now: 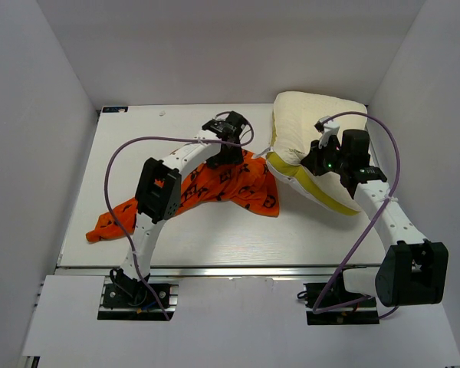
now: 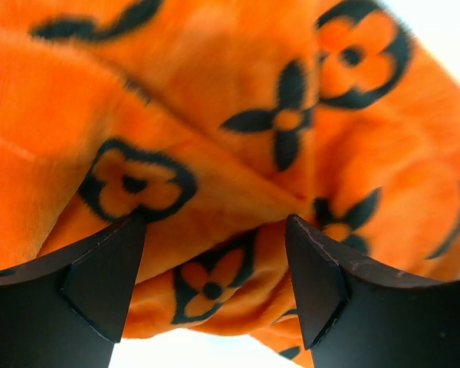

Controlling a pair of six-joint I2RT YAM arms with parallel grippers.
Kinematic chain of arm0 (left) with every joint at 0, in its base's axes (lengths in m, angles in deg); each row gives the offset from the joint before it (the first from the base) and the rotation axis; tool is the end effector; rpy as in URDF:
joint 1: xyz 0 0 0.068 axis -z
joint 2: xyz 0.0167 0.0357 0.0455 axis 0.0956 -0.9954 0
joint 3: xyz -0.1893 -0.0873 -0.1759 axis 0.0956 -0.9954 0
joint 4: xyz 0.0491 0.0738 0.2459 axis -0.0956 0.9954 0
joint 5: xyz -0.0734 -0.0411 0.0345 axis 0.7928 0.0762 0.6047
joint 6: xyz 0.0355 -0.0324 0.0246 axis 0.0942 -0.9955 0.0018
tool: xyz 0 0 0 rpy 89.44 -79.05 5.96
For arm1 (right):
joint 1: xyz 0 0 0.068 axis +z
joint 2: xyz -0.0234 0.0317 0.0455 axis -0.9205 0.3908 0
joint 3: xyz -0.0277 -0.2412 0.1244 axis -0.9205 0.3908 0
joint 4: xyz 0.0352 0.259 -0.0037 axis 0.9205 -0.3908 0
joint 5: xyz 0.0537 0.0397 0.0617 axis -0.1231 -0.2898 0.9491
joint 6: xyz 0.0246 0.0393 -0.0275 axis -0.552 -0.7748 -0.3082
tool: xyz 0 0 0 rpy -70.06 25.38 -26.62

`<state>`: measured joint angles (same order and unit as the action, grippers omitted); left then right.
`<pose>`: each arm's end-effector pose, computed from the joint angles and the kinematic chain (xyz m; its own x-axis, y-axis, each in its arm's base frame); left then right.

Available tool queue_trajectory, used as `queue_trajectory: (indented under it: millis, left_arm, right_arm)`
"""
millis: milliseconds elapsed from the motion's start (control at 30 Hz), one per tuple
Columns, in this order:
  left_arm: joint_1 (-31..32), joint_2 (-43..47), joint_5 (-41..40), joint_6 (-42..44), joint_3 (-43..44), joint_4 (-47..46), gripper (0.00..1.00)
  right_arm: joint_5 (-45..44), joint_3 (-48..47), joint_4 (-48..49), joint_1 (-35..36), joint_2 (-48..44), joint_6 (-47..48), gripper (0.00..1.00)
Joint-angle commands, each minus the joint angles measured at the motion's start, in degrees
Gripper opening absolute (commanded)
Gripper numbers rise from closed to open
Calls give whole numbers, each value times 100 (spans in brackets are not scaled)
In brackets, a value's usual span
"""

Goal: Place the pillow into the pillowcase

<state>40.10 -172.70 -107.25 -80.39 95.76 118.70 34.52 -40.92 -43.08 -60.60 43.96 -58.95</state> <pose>0.4050 -0.2665 0.2135 -0.8801 -0.1151 -0.4606 -0.1235 0.9923 -0.0119 0.2816 0.0454 0.2978 -0.3955 -0.1762 -0.9014 -0.5031 0.8626 0.0521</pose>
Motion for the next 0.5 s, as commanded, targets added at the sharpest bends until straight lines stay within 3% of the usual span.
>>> queue_trajectory:
  millis: [0,267,367,400,467]
  left_arm:
    - [-16,189,-10,-268,-102,221,83]
    - [-261,-242,34,-443,470,415,79]
    - [-314,-58,25,-452,102,292,68]
    - [-332,-5,25,-443,-160,205,58]
    - [-385,197,-19,-470,-408,151,47]
  right_arm:
    - [-35,-41,363,-42,-132,-25,0]
    - [0,-24,319,-33,-158,-17,0]
    - [9,29,319,-33,-202,-25,0]
    - [17,56,327,-42,-211,-34,0]
    - [26,73,319,-42,-220,-60,0]
